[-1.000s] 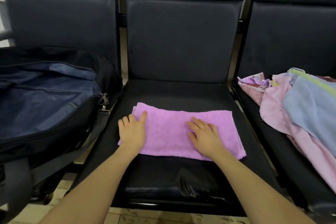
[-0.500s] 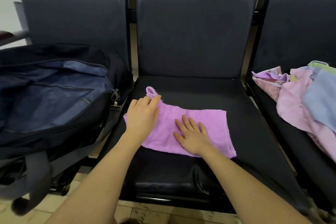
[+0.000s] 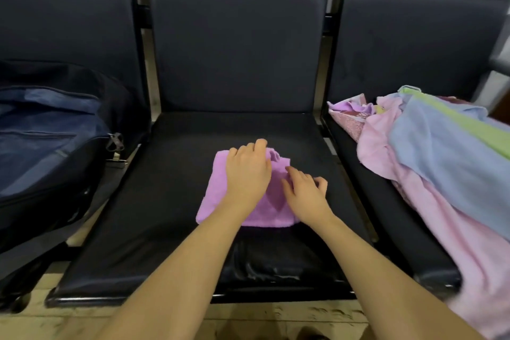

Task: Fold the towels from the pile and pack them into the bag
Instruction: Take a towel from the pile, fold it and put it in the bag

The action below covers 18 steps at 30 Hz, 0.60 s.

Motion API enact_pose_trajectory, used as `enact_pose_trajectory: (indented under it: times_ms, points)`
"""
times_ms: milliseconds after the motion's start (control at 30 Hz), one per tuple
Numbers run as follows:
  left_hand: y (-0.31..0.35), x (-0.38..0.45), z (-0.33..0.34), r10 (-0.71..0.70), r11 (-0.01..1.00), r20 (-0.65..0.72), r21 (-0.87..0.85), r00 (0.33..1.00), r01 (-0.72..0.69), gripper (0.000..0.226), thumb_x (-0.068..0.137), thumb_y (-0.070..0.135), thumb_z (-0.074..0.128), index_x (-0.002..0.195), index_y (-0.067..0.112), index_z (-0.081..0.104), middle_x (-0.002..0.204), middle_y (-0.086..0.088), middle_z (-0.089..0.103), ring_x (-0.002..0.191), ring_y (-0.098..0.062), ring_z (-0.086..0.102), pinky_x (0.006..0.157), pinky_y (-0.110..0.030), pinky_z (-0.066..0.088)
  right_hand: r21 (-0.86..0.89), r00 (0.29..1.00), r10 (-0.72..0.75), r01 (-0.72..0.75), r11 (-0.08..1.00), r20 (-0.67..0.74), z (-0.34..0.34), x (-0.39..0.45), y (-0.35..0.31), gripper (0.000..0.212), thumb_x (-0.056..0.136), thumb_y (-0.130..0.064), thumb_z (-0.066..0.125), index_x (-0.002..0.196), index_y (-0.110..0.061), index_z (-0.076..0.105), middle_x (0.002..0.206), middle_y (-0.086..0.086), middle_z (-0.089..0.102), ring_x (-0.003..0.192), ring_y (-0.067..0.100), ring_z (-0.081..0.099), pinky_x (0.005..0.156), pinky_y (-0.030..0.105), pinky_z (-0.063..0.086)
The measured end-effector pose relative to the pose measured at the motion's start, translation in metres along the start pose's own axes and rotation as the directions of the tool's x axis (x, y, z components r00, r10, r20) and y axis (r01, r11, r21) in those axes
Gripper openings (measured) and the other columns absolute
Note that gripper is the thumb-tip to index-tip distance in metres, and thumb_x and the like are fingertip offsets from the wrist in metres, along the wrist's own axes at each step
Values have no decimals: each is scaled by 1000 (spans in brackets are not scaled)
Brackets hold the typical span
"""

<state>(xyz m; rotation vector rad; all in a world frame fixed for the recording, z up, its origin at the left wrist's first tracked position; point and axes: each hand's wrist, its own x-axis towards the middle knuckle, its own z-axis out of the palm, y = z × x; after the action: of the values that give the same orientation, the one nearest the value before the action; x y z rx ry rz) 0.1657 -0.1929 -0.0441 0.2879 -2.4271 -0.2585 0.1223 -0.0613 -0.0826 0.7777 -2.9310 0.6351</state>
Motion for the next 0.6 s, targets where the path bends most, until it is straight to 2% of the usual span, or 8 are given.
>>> enact_pose_trajectory:
  times_ms: [100, 167, 200, 267, 333, 400, 500, 600]
  points:
    - [20, -2, 6, -164, 936, 306, -252, 938, 246, 43, 93, 24, 55, 134, 15, 47, 105, -6, 68, 100, -23, 62, 83, -31, 44, 223, 990, 112, -92, 970, -82, -5, 0, 7, 36, 102, -29, 32, 134, -19, 45, 117, -1, 61, 115, 16, 51, 98, 30, 16]
    - [17, -4, 6, -182, 820, 491, -403, 852, 408, 47, 97, 30, 50, 142, 18, 40, 120, -5, 64, 112, -21, 58, 95, -31, 44, 269, 984, 150, -119, 956, -97, -8, 1, 9, 40, 102, -29, 33, 139, -19, 42, 120, 1, 61, 117, 17, 51, 102, 33, 16]
    - [11, -3, 4, -171, 817, 499, -411, 849, 406, 43, 99, 29, 45, 141, 18, 41, 126, -5, 61, 117, -21, 55, 99, -33, 42, 256, 984, 148, -118, 959, -100, -9, 1, 9, 40, 102, -29, 33, 139, -19, 42, 120, 2, 61, 117, 18, 51, 104, 35, 17]
    - [-12, -5, 3, -148, 903, 409, -316, 900, 292, 37, 101, 21, 38, 136, 16, 48, 131, -4, 57, 123, -21, 49, 101, -34, 39, 187, 986, 129, -107, 976, -110, -8, 2, 9, 39, 102, -30, 34, 137, -19, 44, 121, 3, 60, 115, 19, 53, 103, 37, 20]
    - [-36, -14, 3, -118, 981, 405, -92, 907, 169, 38, 101, 20, 34, 137, 19, 47, 143, 0, 46, 134, -18, 37, 104, -34, 31, 85, 986, 107, -97, 992, -131, -4, 4, 6, 36, 102, -33, 34, 132, -19, 48, 119, 2, 61, 110, 19, 55, 100, 37, 24]
    - [-52, -27, 8, -128, 991, 563, 105, 816, 83, 45, 104, 29, 26, 148, 24, 29, 158, 2, 19, 146, -18, 13, 113, -37, 17, 4, 981, 105, -105, 994, -162, 2, 11, 0, 34, 101, -38, 35, 122, -18, 53, 112, 1, 63, 103, 19, 57, 94, 36, 28]
    - [-59, -39, 17, -227, 973, 705, 187, 672, 132, 53, 103, 40, 15, 153, 26, 4, 160, 4, -10, 147, -20, -10, 117, -41, 1, 38, 971, 164, -160, 986, -175, 8, 25, -10, 34, 97, -43, 44, 117, -17, 53, 106, 1, 63, 101, 19, 56, 91, 36, 27]
    - [-62, -38, 23, -268, 963, 685, 207, 677, 171, 54, 103, 42, 12, 153, 27, -1, 159, 5, -15, 146, -20, -16, 118, -43, -5, 97, 979, 146, -133, 986, -145, 15, 36, -16, 49, 89, -51, 56, 126, -20, 47, 111, 0, 62, 106, 21, 54, 92, 37, 23]
